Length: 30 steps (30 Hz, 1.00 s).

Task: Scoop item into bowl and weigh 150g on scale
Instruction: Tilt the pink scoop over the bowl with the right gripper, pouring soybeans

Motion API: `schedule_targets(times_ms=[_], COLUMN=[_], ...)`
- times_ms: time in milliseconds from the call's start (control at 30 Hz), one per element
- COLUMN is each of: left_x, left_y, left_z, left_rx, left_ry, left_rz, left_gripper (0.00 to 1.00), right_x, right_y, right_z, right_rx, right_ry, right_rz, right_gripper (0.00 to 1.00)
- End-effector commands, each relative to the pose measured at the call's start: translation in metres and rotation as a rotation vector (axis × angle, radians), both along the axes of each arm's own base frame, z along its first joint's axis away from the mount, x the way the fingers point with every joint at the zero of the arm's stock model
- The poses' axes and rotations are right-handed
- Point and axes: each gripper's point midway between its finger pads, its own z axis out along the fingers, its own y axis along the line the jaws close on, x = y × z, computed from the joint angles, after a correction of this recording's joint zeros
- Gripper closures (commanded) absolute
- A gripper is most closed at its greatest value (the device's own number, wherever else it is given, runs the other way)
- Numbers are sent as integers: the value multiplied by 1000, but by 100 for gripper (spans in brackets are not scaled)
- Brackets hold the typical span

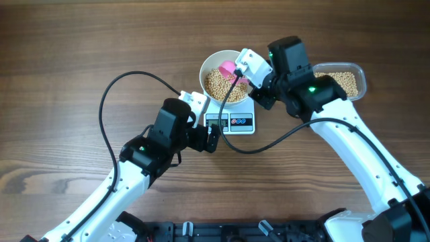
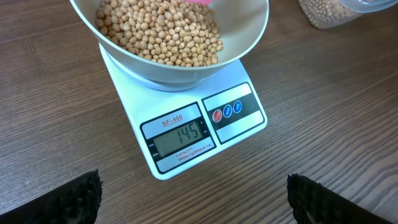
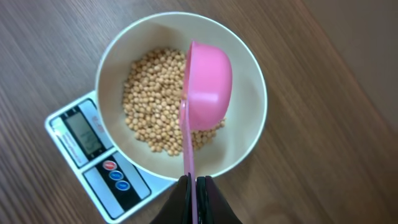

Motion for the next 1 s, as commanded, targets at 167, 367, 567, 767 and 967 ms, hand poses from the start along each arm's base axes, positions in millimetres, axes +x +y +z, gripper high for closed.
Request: schedule_targets(times_ms=[167,367,567,767,967], left_x=[-3,-3,-3,-3,-3], left_y=[-3,-3,-3,-3,-3], left_z=[-3,-2,-3,-3,-3], left_rx=[6,5,6,6,6], left_ry=[0,-1,0,0,0], left_rz=[-30,-30,-30,-31,-31], left_gripper=[0,0,0,0,0], right_x=[8,16,17,21,24], right_y=[-6,-5,-5,-3,-2], right_z=[19,26,27,32,35], right_rx=[-58,-63,-61,-66,-56], right_ry=[-91,-140,-143,-180,-194], right_rz=[26,30,29,48,44], right_gripper=[96,96,96,96,96])
